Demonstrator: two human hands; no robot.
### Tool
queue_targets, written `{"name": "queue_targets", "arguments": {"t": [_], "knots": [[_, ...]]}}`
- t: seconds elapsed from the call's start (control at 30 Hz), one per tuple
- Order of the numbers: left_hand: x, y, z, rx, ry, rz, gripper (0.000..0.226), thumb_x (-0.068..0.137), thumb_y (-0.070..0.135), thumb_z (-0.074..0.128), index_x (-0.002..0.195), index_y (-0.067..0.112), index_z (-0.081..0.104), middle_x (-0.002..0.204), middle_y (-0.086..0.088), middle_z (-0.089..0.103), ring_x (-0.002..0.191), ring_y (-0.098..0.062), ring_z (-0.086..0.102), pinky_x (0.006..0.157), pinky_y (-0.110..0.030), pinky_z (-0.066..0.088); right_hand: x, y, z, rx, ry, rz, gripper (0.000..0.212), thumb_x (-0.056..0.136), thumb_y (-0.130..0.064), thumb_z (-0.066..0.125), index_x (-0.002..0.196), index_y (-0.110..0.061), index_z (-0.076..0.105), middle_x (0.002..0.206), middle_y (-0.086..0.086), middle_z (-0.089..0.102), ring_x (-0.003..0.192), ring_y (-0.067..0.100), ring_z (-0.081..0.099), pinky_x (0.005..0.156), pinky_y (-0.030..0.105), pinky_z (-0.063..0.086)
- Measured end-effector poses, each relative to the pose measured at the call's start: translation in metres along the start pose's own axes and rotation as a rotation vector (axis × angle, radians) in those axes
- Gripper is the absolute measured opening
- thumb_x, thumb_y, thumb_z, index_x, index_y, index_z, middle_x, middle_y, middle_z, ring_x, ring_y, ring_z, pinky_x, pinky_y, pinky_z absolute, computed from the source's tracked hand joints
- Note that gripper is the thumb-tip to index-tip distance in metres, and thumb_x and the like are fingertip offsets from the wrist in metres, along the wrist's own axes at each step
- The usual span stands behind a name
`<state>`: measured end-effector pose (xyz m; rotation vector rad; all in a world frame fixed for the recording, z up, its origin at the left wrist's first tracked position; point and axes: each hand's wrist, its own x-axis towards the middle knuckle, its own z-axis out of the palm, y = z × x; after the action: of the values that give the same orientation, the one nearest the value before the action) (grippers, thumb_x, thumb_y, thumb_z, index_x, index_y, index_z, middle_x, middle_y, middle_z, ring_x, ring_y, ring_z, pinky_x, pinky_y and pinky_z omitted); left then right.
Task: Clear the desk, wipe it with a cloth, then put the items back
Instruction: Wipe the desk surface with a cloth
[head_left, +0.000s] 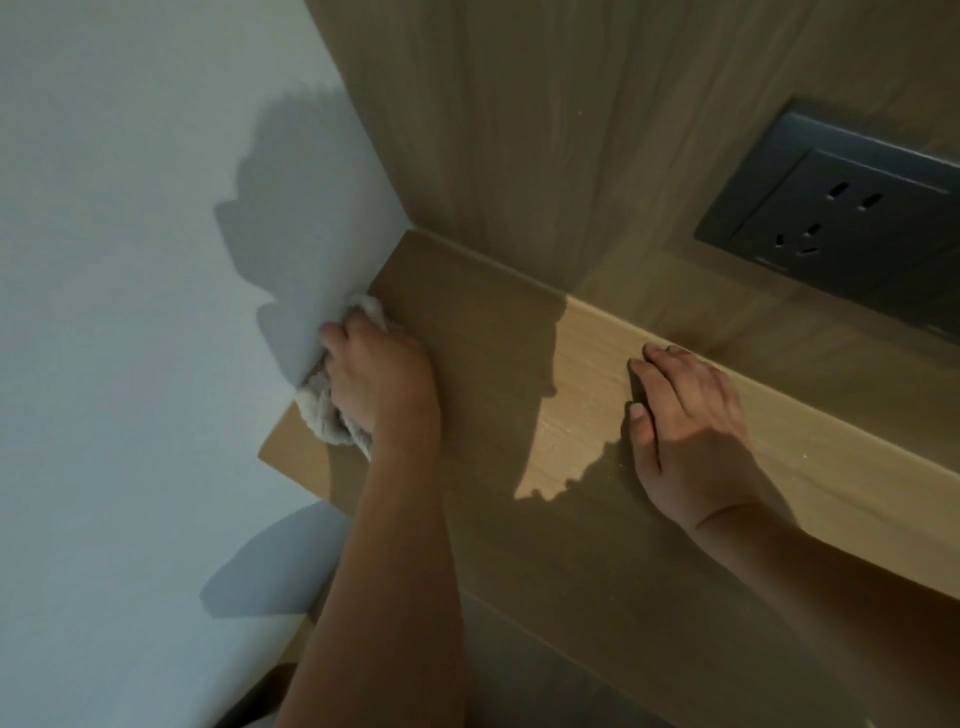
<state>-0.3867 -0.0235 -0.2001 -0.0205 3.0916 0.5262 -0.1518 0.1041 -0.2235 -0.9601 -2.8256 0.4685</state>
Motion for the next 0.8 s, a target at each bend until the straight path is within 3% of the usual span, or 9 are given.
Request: {"name": "queue_targets", "arguments": {"t": [0.13, 0.27, 0.43, 0.53, 0.6, 0.7, 0.73, 0.8], "knots": [[0.021, 0.048, 0.017, -0.025, -0.002, 0.009, 0.032, 0.1, 0.022, 0.042, 0.122, 0.006, 0.06, 0.129, -0.016, 0.049, 0.108, -0.041, 0.06, 0.072, -0.044, 0.038, 0.001, 0.003, 0.004, 0.013, 0.041, -0.012, 0.049, 0.099, -0.03, 0.034, 0.14, -0.007, 0.051, 0.145, 0.014, 0.049, 0.139, 0.03, 0.038, 0.119, 0.049, 0.024], [0.033, 0.082, 0.024, -0.103, -0.085, 0.146, 0.028, 0.097, 0.018, 0.043, 0.117, 0.012, 0.063, 0.128, -0.014, 0.052, 0.109, -0.038, 0.059, 0.072, -0.042, 0.035, 0.002, 0.002, 0.005, 0.018, 0.044, -0.02, 0.048, 0.1, -0.029, 0.036, 0.14, -0.009, 0.05, 0.145, 0.011, 0.049, 0.139, 0.028, 0.037, 0.119, 0.049, 0.025], [0.053, 0.05, 0.012, -0.083, -0.103, 0.33, 0.033, 0.099, 0.035, 0.044, 0.106, 0.011, 0.065, 0.113, -0.018, 0.065, 0.1, -0.038, 0.063, 0.071, -0.035, 0.039, 0.001, 0.006, 0.006, 0.008, 0.07, -0.033, 0.049, 0.1, -0.029, 0.033, 0.139, -0.007, 0.052, 0.144, 0.013, 0.049, 0.139, 0.03, 0.039, 0.118, 0.05, 0.025], [0.034, 0.058, 0.02, -0.01, -0.068, 0.387, 0.03, 0.099, 0.032, 0.046, 0.116, 0.014, 0.064, 0.124, -0.013, 0.06, 0.103, -0.038, 0.062, 0.07, -0.034, 0.034, 0.002, 0.004, 0.008, -0.011, 0.054, -0.027, 0.049, 0.099, -0.029, 0.034, 0.14, -0.009, 0.05, 0.146, 0.011, 0.048, 0.14, 0.027, 0.036, 0.121, 0.044, 0.019], [0.008, 0.062, 0.019, 0.033, -0.122, 0.522, 0.033, 0.1, 0.033, 0.048, 0.121, 0.014, 0.064, 0.128, -0.012, 0.058, 0.104, -0.039, 0.061, 0.068, -0.035, 0.034, 0.002, 0.005, 0.008, -0.019, 0.048, -0.017, 0.049, 0.099, -0.03, 0.033, 0.141, -0.01, 0.049, 0.147, 0.01, 0.047, 0.141, 0.026, 0.035, 0.121, 0.042, 0.017], [-0.041, 0.031, 0.011, -0.066, -0.314, 0.794, 0.026, 0.096, 0.036, 0.055, 0.112, 0.023, 0.071, 0.112, -0.004, 0.063, 0.093, -0.028, 0.065, 0.071, -0.032, 0.042, 0.004, 0.005, 0.007, -0.018, 0.054, -0.009, 0.05, 0.099, -0.031, 0.032, 0.14, -0.01, 0.051, 0.147, 0.01, 0.048, 0.14, 0.026, 0.035, 0.12, 0.042, 0.017], [-0.058, 0.018, 0.005, -0.171, -0.416, 0.818, 0.021, 0.096, 0.035, 0.057, 0.107, 0.026, 0.072, 0.107, 0.0, 0.064, 0.089, -0.023, 0.065, 0.073, -0.03, 0.045, 0.004, 0.005, 0.006, -0.014, 0.057, -0.005, 0.05, 0.098, -0.031, 0.032, 0.14, -0.01, 0.051, 0.146, 0.01, 0.048, 0.14, 0.027, 0.035, 0.12, 0.042, 0.017], [-0.065, 0.005, -0.008, -0.41, -0.547, 0.664, 0.011, 0.096, 0.036, 0.058, 0.09, 0.033, 0.067, 0.095, 0.003, 0.066, 0.081, -0.018, 0.066, 0.072, -0.033, 0.051, 0.004, 0.004, 0.004, -0.011, 0.056, -0.007, 0.05, 0.098, -0.031, 0.032, 0.14, -0.01, 0.051, 0.146, 0.011, 0.048, 0.139, 0.028, 0.035, 0.12, 0.043, 0.018]]}}
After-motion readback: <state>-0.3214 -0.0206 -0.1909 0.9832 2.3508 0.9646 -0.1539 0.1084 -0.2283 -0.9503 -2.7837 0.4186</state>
